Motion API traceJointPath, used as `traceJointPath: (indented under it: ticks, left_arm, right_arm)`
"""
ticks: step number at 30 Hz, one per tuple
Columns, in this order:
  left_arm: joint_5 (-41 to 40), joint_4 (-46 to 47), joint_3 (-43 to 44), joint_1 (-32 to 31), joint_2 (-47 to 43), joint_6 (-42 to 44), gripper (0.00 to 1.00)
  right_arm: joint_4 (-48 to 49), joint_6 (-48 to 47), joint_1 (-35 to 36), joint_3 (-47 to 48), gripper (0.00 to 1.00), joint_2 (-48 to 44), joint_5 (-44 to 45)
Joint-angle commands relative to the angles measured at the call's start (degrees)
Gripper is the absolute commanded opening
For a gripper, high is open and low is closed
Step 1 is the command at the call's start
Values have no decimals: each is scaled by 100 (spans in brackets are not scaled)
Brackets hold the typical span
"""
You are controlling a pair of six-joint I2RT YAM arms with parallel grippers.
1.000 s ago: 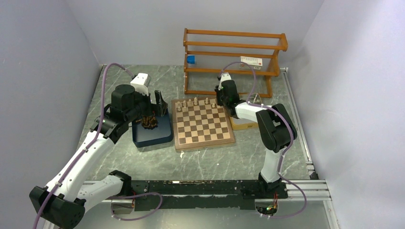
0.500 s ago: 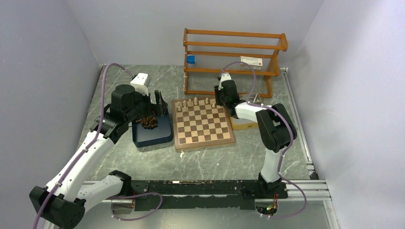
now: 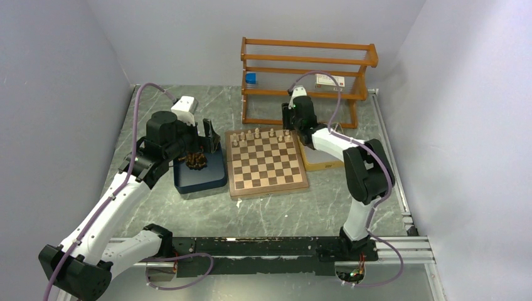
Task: Set up the chess pieces on the board
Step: Adjust the chess piece on the chessboard, then pick up the chess piece from the storage box.
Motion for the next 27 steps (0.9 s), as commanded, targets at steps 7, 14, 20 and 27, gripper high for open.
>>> traceJointPath:
  ticks: [7,14,20,27]
  left_arm:
    - [-411,-213,110,-38,130,-20,98]
    - [-463,-189,85,-38,120,3,98]
    - [-376,-177,75,-38,128,48,98]
    - [-227,-143,72,-38,141,33,98]
  right_arm:
    - [-1160,290,-825,-210,41,-1193,183]
    - [-1475,524,-1409,-616,30,-1336,517]
    - [-1854,136,-1541,-797,35,-1129,418]
    - [-2750,-730,-1603,-302,39,-698,-125]
